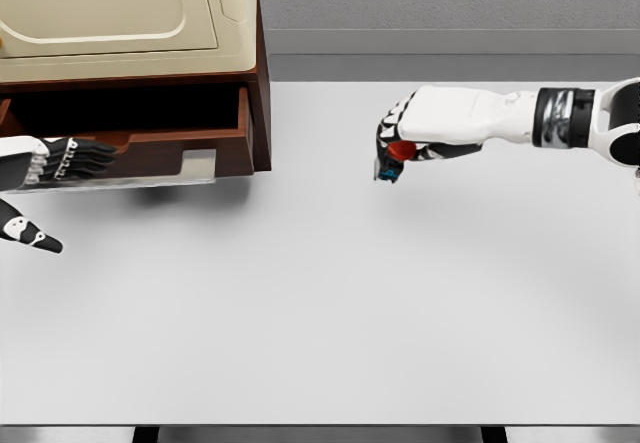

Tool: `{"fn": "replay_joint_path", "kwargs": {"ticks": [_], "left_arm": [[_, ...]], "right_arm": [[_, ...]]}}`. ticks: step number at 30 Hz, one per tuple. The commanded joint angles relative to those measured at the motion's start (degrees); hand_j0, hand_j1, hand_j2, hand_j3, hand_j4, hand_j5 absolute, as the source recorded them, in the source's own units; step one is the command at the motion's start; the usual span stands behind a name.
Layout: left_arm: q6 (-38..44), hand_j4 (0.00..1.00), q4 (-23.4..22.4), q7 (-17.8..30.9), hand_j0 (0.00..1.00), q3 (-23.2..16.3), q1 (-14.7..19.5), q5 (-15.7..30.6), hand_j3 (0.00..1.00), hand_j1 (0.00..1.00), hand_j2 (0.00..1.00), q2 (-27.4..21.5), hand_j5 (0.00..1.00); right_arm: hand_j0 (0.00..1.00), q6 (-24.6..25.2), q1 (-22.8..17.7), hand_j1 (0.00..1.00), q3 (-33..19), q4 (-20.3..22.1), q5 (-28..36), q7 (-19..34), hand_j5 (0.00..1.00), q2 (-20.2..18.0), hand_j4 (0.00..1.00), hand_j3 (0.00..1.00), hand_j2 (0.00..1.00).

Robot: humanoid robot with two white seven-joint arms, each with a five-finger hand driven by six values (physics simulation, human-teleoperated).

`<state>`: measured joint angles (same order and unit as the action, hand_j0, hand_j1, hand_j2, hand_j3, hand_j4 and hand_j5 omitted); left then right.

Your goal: Open the cabinet drawer with left arm, and place a switch into the drawer with right arm

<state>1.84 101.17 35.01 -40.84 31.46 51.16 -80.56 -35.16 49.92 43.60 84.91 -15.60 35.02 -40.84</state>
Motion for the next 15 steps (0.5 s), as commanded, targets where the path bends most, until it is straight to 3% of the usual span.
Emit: {"fn": "replay_joint_path", "kwargs": {"ticks": [1, 15], "left_arm": [[0.0, 1.0, 0.0, 0.0, 1.0, 0.0, 0.0, 1.4, 1.0, 1.0, 1.0, -0.4, 1.0], [1.1, 1.0, 0.1, 0.0, 1.0, -0.2, -0.4, 4.2, 1.0, 1.0, 1.0, -1.2, 1.0]], "right_arm": [[0.47, 0.2, 0.1, 0.47, 0.5, 0.1, 0.3, 0.0, 0.47, 0.5, 0.47, 0.47, 0.47], [0.48, 0.2, 7.2, 0.48, 4.3, -0.4, 0.4, 0.0, 0.48, 6.1, 0.48, 0.48, 0.48]]}}
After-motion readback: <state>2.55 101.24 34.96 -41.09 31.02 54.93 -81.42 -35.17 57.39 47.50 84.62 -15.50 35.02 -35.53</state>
